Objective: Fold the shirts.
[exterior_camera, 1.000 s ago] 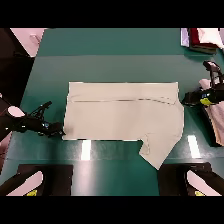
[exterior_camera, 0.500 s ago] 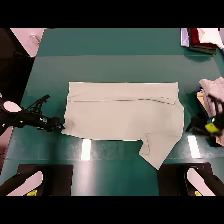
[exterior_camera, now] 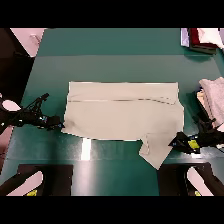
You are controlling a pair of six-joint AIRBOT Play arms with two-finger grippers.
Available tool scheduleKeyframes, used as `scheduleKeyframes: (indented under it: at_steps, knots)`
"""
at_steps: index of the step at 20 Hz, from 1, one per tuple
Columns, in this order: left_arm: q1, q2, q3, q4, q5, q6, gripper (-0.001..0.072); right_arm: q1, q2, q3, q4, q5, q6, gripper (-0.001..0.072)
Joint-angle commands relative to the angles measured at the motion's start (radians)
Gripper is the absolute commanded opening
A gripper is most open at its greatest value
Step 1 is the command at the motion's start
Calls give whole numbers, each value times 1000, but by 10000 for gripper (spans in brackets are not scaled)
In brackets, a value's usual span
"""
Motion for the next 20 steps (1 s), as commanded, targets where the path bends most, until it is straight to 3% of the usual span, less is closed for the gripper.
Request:
scheduleKeyframes:
  at_steps: [1,2,3,8,12,15,20]
  knots:
    - [0,0,1,1,-7,2,25,98,-77,18,1,-75,8,211]
    - [0,1,3,7,-13,12,24,126,-95,44,-18,-75,8,72]
    - [0,1,12,28,-29,14,24,150,-103,73,-44,-61,8,20]
    - [0,101,106,124,-113,-1,23,211,49,231,-180,150,36,17]
    - [0,270,120,100,-295,-5,23,210,213,364,-179,223,46,16]
    - [0,281,138,34,-247,-42,23,210,192,466,-178,162,48,16]
    - [0,195,158,-3,23,-19,24,211,-71,624,-172,38,-18,16]
